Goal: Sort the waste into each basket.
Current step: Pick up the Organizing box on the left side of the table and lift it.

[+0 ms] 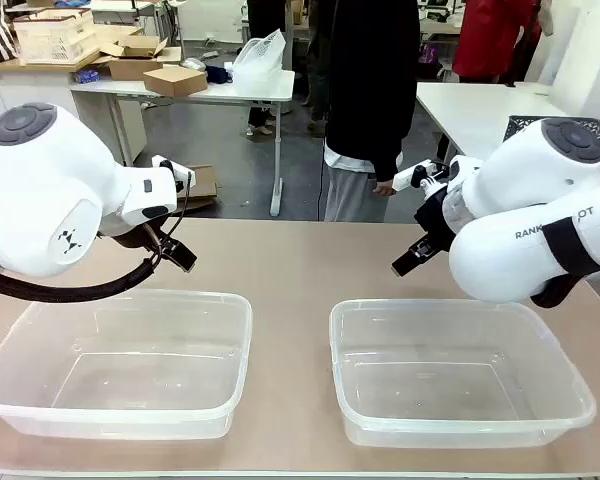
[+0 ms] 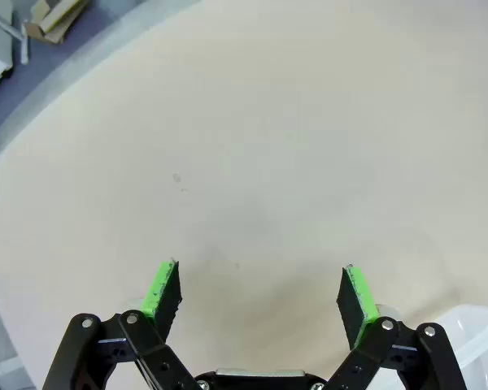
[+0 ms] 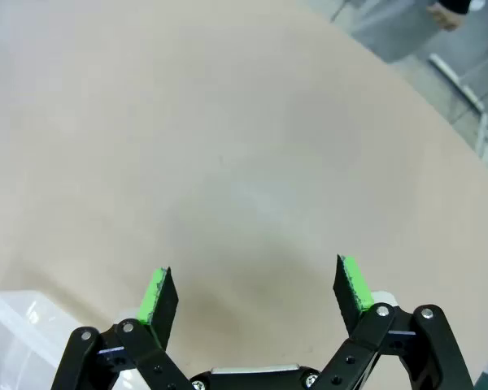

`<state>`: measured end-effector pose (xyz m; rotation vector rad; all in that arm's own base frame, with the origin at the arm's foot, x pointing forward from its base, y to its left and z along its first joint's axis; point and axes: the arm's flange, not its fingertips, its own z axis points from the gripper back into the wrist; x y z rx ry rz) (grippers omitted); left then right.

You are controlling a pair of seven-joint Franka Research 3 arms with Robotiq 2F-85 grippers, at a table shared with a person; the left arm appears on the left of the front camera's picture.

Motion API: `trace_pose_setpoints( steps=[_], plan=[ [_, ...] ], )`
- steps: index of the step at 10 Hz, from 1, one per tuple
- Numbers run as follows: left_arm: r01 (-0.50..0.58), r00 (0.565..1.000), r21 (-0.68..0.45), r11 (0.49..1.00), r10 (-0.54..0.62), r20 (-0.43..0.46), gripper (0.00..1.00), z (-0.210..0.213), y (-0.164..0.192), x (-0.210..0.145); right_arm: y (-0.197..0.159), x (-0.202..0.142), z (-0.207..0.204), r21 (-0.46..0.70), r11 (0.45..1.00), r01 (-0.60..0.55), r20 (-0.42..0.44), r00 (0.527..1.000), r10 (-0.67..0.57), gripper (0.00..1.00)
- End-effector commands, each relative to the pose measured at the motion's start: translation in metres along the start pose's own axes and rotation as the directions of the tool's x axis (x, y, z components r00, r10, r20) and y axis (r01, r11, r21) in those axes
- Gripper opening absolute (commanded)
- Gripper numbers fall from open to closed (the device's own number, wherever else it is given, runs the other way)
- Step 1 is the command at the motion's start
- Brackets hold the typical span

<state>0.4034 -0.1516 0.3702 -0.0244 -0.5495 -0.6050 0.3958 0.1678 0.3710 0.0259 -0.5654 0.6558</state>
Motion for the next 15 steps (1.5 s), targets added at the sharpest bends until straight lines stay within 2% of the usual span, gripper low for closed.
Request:
trace_pose_setpoints(
  steps=[1, 11, 12, 13, 14, 15],
  plan=[
    [0.000, 1.000, 0.000, 1.000, 0.000, 0.000, 1.00, 0.000, 0.000, 0.000, 0.000, 0.000, 0.000, 0.000, 1.000, 0.000, 0.000, 1.000, 0.000, 1.00],
    [0.000, 1.000, 0.000, 1.000, 0.000, 0.000, 1.00, 0.000, 0.000, 0.000, 0.000, 0.000, 0.000, 0.000, 1.000, -0.001, 0.000, 1.000, 0.001, 1.00],
    [0.000, 1.000, 0.000, 1.000, 0.000, 0.000, 1.00, 0.000, 0.000, 0.000, -0.008, 0.010, 0.008, 0.064, 0.997, 0.040, -0.049, 0.998, -0.037, 1.00],
    [-0.006, 0.997, -0.036, 0.999, 0.003, -0.075, 1.00, 0.036, 0.013, 0.011, -0.012, 0.024, 0.046, -0.026, 0.998, 0.064, -0.061, 0.996, -0.066, 1.00],
    [-0.088, 0.990, -0.005, 0.996, 0.087, -0.111, 1.00, 0.107, 0.019, 0.018, -0.016, 0.031, 0.112, -0.159, 0.977, 0.145, -0.042, 0.987, -0.153, 1.00],
    [-0.128, 0.991, 0.037, 0.991, 0.129, -0.023, 1.00, 0.167, 0.012, 0.010, -0.010, 0.020, 0.166, -0.178, 0.961, 0.214, 0.040, 0.977, -0.210, 1.00]
  ],
)
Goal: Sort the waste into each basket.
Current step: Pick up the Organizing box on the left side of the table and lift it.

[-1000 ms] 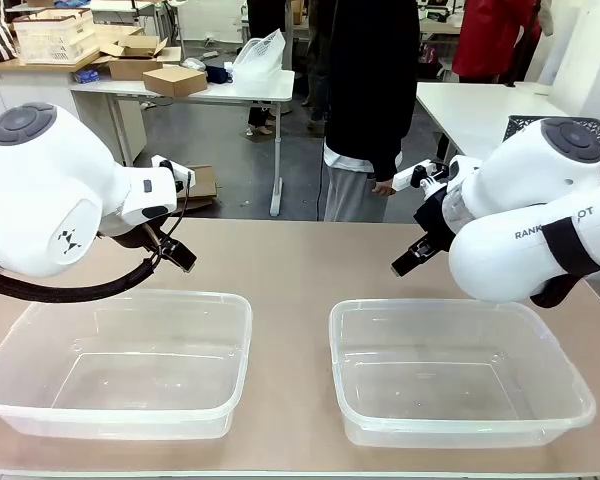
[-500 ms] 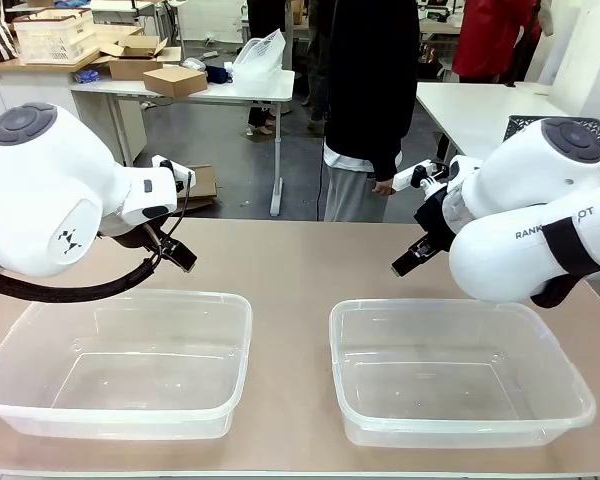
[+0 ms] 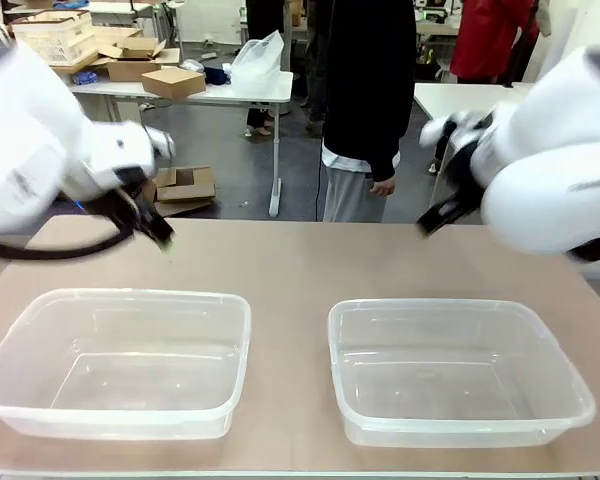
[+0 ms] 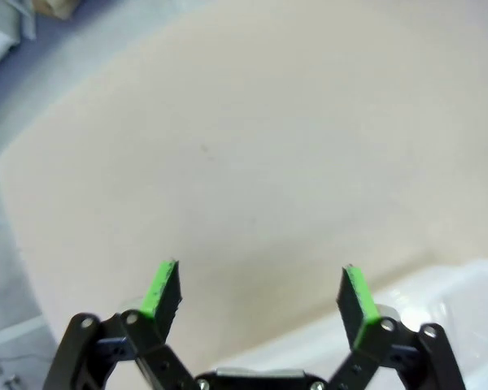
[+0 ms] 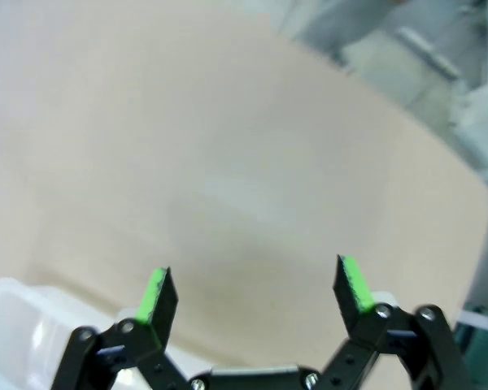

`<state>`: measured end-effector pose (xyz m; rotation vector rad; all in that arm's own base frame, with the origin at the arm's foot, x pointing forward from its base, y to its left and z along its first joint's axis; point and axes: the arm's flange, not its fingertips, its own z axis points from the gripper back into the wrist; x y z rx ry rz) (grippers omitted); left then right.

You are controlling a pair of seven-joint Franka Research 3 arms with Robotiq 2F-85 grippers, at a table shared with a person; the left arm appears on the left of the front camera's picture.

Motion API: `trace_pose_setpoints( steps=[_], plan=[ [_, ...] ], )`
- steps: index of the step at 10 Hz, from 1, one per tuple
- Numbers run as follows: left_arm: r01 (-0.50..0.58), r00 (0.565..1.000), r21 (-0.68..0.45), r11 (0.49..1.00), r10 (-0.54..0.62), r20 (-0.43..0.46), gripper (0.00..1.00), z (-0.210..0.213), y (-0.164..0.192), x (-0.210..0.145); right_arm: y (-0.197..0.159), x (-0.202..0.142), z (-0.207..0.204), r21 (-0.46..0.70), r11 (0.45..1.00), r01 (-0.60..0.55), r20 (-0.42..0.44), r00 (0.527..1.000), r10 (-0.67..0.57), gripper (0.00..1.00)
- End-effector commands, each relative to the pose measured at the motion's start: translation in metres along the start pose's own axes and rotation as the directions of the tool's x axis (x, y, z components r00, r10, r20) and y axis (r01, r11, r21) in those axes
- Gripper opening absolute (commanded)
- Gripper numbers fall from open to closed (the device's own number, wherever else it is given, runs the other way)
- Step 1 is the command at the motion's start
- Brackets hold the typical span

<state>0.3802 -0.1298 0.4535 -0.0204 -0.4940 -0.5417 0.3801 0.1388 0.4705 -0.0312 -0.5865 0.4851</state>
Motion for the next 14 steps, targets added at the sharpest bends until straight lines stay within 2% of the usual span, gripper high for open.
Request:
trace_pose_setpoints(
  steps=[1, 2, 3, 4, 5, 6, 7, 8, 9, 10, 11, 12, 13, 14],
  plan=[
    [-0.031, 0.991, -0.014, 0.999, 0.033, 0.126, 1.00, 0.121, -0.015, -0.020, 0.021, -0.032, 0.110, -0.089, 0.993, 0.073, 0.082, 0.995, -0.065, 1.00],
    [-0.014, 0.976, -0.076, 0.997, 0.030, 0.214, 1.00, 0.138, -0.021, -0.036, 0.035, -0.062, 0.125, -0.066, 0.997, 0.025, 0.076, 0.997, -0.020, 1.00],
    [-0.096, 0.957, 0.019, 0.995, 0.087, 0.276, 1.00, 0.133, -0.029, -0.043, 0.041, -0.082, 0.113, -0.135, 0.983, 0.128, 0.042, 0.991, -0.123, 1.00],
    [-0.027, 0.991, -0.017, 0.999, 0.029, 0.131, 1.00, 0.121, -0.009, -0.008, 0.006, -0.004, 0.113, -0.067, 0.997, 0.051, 0.082, 0.996, -0.045, 1.00],
    [-0.027, 0.991, -0.017, 0.999, 0.029, 0.131, 1.00, 0.121, -0.009, -0.008, 0.006, -0.004, 0.113, -0.067, 0.997, 0.051, 0.082, 0.996, -0.045, 1.00],
    [-0.047, 0.973, -0.006, 0.999, 0.047, 0.224, 1.00, 0.167, -0.019, -0.018, 0.021, -0.019, 0.150, -0.098, 0.993, 0.070, 0.083, 0.995, -0.062, 1.00],
    [0.010, 0.979, -0.319, 0.948, 0.057, 0.198, 1.00, 0.167, -0.006, -0.021, 0.002, -0.023, 0.157, 0.143, 0.973, 0.181, 0.127, 0.972, -0.199, 1.00],
    [-0.025, 0.972, -0.537, 0.843, 0.146, 0.185, 1.00, 0.171, 0.016, -0.037, -0.024, -0.036, 0.167, 0.421, 0.859, 0.291, 0.104, 0.925, -0.365, 1.00],
    [-0.077, 0.956, -0.745, 0.663, 0.260, 0.133, 1.00, 0.169, 0.043, -0.056, -0.054, -0.052, 0.170, 0.638, 0.644, 0.423, 0.014, 0.830, -0.558, 1.00],
    [-0.163, 0.918, -0.875, 0.457, 0.396, 0.035, 1.00, 0.159, 0.067, -0.073, -0.088, -0.069, 0.164, 0.713, 0.400, 0.576, -0.092, 0.642, -0.761, 1.00],
    [-0.213, 0.879, -0.930, 0.300, 0.475, -0.048, 1.00, 0.149, 0.076, -0.085, -0.108, -0.087, 0.156, 0.772, 0.251, 0.584, -0.148, 0.549, -0.823, 1.00],
    [-0.229, 0.830, -0.948, 0.222, 0.553, -0.071, 1.00, 0.144, 0.074, -0.087, -0.123, -0.106, 0.147, 0.787, 0.177, 0.591, -0.178, 0.492, -0.852, 1.00],
    [-0.212, 0.799, -0.954, 0.210, 0.600, -0.045, 1.00, 0.147, 0.079, -0.091, -0.131, -0.117, 0.140, 0.766, 0.154, 0.624, -0.213, 0.473, -0.855, 1.00],
    [-0.221, 0.762, -0.952, 0.211, 0.647, -0.034, 1.00, 0.149, 0.087, -0.092, -0.137, -0.126, 0.135, 0.767, 0.138, 0.626, -0.213, 0.451, -0.867, 1.00]
  ],
)
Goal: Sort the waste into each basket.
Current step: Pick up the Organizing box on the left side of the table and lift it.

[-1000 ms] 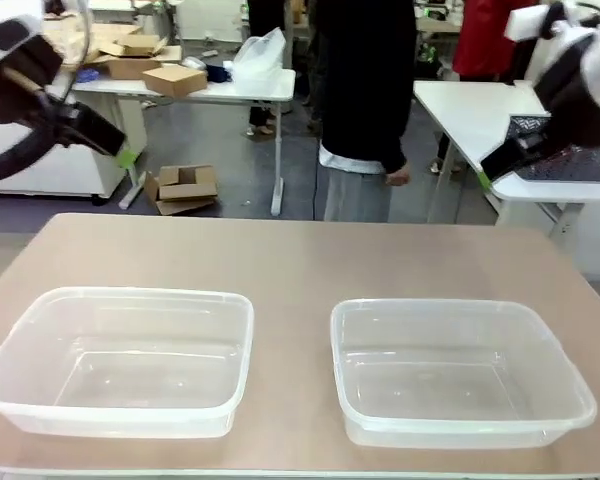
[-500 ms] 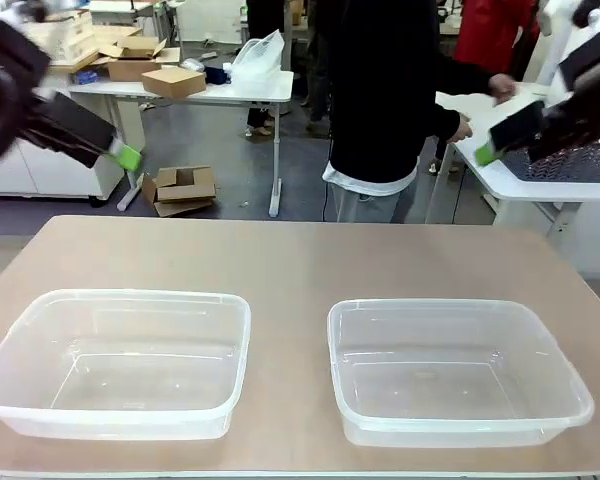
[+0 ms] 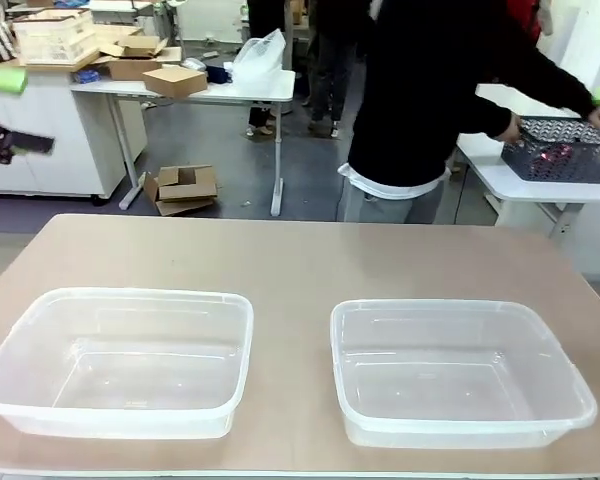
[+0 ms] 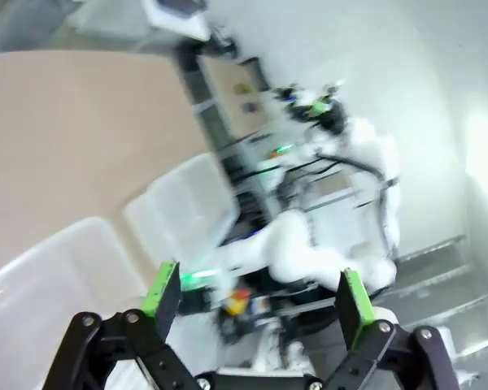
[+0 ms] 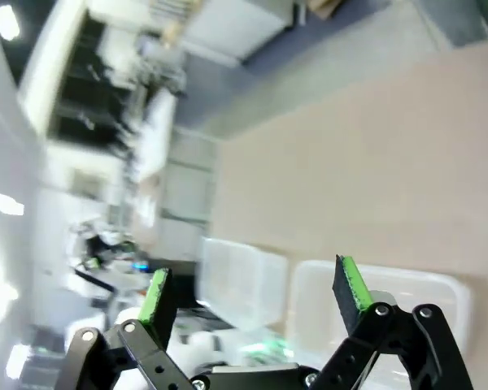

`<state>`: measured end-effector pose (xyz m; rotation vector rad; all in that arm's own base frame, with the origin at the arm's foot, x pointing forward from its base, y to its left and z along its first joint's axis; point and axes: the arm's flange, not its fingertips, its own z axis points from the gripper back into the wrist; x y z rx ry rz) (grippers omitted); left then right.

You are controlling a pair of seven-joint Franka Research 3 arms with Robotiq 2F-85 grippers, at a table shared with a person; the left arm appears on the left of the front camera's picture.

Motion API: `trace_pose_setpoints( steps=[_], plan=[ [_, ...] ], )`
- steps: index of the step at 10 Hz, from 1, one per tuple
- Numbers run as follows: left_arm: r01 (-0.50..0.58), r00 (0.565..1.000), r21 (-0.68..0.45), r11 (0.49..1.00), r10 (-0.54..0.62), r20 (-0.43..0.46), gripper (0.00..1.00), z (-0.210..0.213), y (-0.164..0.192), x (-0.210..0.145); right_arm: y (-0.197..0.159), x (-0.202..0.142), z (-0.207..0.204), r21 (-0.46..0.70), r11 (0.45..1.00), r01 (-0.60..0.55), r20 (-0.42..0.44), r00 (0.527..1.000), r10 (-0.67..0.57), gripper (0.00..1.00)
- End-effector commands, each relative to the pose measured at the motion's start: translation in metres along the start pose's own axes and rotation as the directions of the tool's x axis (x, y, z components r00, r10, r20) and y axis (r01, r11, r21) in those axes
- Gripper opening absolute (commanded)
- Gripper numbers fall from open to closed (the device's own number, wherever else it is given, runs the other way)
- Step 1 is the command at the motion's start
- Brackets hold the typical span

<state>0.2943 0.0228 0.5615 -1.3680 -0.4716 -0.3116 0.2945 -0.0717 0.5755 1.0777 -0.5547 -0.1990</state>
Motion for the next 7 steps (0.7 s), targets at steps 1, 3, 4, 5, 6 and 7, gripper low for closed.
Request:
trace_pose_setpoints(
  steps=[1, 3, 4, 5, 6, 7],
  plan=[
    [-0.133, 0.987, 0.004, 0.991, 0.132, 0.097, 1.00, -0.008, 0.005, -0.007, -0.029, -0.037, -0.015, 0.076, 0.980, 0.184, 0.092, 0.977, -0.190, 1.00],
    [0.000, 1.000, 0.000, 1.000, 0.000, 0.000, 1.00, 0.000, 0.000, 0.000, 0.000, 0.000, 0.000, 0.000, 1.000, 0.000, 0.000, 1.000, 0.000, 1.00],
    [0.000, 1.000, 0.000, 1.000, 0.000, 0.000, 1.00, 0.000, 0.000, 0.000, 0.000, 0.000, 0.000, 0.000, 1.000, 0.000, 0.000, 1.000, 0.000, 1.00],
    [0.000, 1.000, 0.000, 1.000, 0.000, 0.000, 1.00, 0.000, 0.000, 0.000, 0.000, 0.000, 0.000, 0.000, 1.000, 0.000, 0.000, 1.000, 0.000, 1.00],
    [0.000, 1.000, 0.000, 1.000, 0.000, 0.000, 1.00, 0.000, 0.000, 0.000, 0.000, 0.000, 0.000, 0.000, 1.000, 0.000, 0.000, 1.000, 0.000, 1.00],
    [0.000, 1.000, 0.000, 1.000, 0.000, 0.000, 1.00, 0.000, 0.000, 0.000, 0.000, 0.000, 0.000, 0.000, 1.000, 0.000, 0.000, 1.000, 0.000, 1.00]
  ],
)
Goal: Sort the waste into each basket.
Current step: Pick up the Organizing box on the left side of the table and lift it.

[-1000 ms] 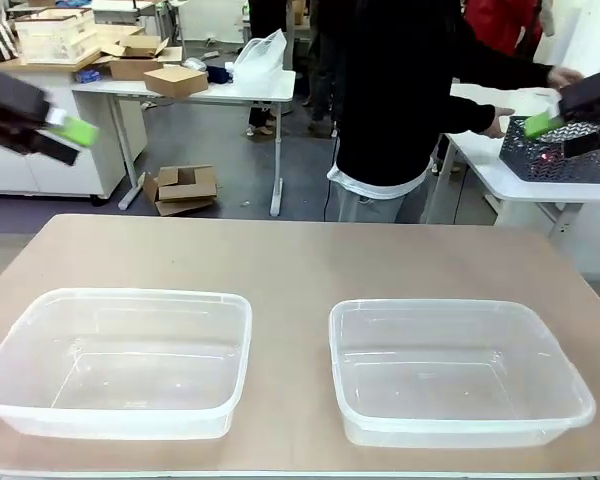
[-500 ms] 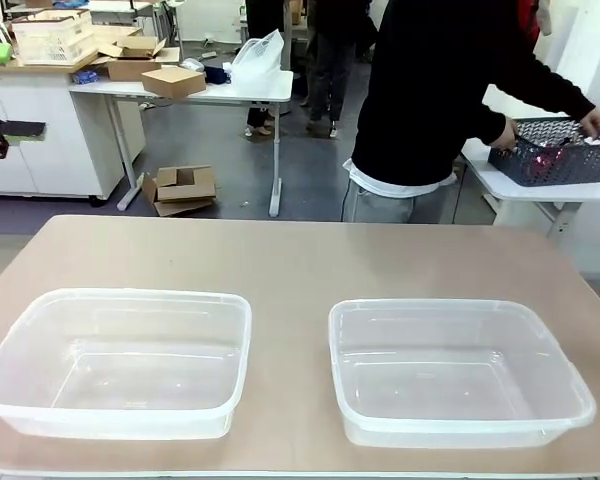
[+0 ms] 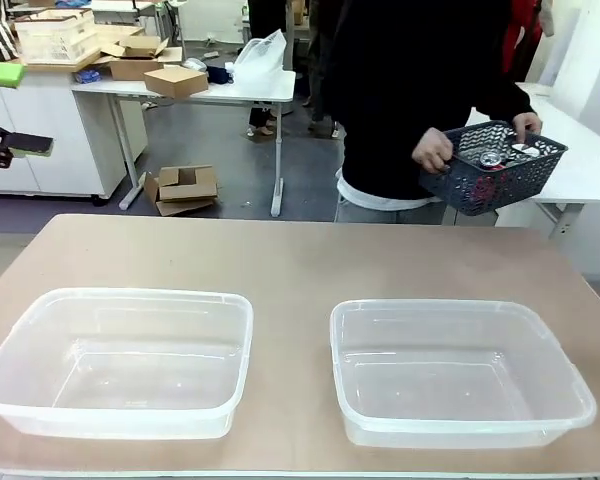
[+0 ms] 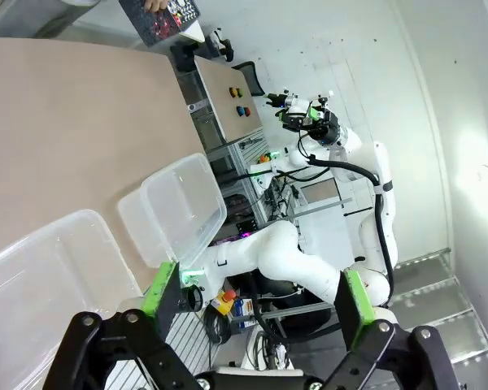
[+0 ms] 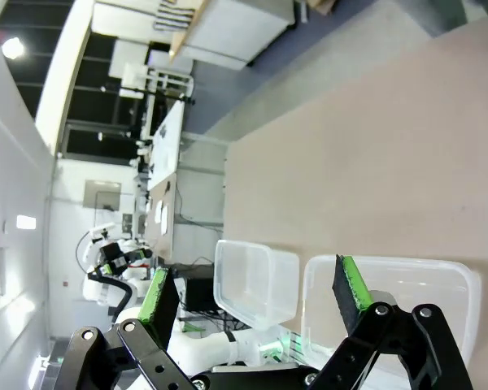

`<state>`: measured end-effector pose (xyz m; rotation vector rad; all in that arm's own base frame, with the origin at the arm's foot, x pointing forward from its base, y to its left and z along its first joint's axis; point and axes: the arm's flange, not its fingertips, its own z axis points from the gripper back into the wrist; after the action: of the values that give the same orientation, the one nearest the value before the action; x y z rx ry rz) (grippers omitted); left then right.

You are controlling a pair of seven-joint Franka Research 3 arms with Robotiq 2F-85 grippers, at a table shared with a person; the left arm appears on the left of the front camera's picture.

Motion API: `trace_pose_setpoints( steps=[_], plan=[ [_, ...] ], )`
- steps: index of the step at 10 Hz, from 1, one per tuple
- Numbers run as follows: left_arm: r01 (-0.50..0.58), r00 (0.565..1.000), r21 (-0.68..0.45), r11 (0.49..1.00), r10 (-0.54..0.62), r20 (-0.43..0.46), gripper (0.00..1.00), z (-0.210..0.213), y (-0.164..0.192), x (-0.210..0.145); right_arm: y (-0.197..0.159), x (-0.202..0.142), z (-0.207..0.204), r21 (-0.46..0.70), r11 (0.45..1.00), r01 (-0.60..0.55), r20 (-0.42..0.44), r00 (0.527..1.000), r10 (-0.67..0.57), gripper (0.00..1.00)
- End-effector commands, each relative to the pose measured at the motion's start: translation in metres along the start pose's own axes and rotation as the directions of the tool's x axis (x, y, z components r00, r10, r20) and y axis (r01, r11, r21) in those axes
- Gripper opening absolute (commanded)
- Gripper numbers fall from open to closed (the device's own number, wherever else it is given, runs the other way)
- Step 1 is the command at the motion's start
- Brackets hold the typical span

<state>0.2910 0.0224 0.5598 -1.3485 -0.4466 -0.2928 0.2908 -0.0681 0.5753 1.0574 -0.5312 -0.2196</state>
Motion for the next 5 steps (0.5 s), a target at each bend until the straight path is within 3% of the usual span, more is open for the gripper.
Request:
trace_pose_setpoints(
  steps=[1, 5],
  plan=[
    [0.025, 1.000, -0.022, 0.999, -0.025, 0.012, 1.00, 0.0002, 0.0001, 0.0037, -0.0019, 0.0048, 0.0010, 0.028, 0.999, -0.021, 0.009, 1.000, 0.021, 1.00],
    [0.025, 1.000, -0.022, 0.999, -0.025, 0.012, 1.00, 0.0002, 0.0001, 0.0037, -0.0019, 0.0048, 0.0010, 0.028, 0.999, -0.021, 0.009, 1.000, 0.021, 1.00]
  ],
)
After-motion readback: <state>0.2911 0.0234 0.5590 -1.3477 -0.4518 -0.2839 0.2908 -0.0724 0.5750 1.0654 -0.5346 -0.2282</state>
